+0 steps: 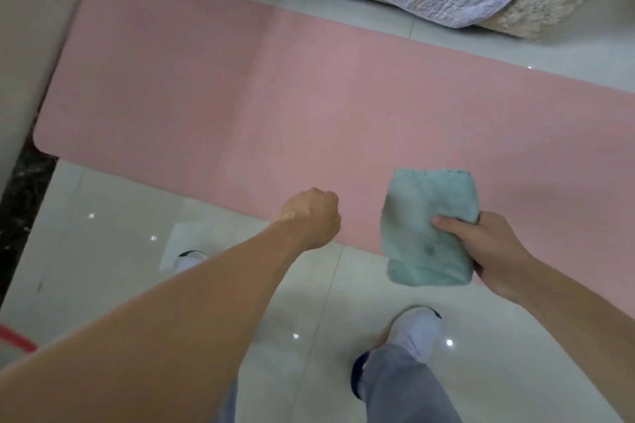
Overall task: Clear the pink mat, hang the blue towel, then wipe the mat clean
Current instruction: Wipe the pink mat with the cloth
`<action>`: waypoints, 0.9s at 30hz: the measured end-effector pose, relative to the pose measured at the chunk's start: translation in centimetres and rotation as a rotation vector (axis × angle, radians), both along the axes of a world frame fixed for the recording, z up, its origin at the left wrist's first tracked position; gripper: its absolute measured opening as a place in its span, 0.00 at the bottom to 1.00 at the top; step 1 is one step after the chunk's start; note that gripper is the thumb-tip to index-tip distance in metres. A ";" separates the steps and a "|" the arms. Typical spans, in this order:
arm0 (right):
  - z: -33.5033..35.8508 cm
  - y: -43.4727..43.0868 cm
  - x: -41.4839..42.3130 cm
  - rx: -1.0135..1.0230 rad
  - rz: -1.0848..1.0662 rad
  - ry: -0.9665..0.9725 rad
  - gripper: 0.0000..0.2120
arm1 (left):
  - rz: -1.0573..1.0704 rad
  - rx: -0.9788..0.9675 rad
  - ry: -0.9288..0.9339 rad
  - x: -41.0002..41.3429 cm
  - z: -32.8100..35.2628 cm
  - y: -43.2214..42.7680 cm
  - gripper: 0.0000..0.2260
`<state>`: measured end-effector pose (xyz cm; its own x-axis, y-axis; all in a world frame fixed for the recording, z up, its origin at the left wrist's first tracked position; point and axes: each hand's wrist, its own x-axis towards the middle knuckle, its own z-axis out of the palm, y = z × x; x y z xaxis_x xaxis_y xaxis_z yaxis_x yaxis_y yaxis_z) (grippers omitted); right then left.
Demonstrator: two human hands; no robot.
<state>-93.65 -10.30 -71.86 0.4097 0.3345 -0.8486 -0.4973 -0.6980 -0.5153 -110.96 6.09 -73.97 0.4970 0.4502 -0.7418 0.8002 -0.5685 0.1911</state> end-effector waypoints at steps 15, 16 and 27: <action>-15.1 -1.0 -1.7 0.022 0.017 0.089 0.11 | -0.031 0.022 -0.057 -1.2 -14.9 -3.4 0.11; -16.7 -0.6 -1.6 0.032 0.036 0.095 0.11 | -0.038 0.034 -0.078 -1.2 -16.6 -3.1 0.11; -29.4 11.1 7.6 0.031 0.675 -0.317 0.09 | -0.083 0.342 -0.398 7.4 -31.1 7.8 0.15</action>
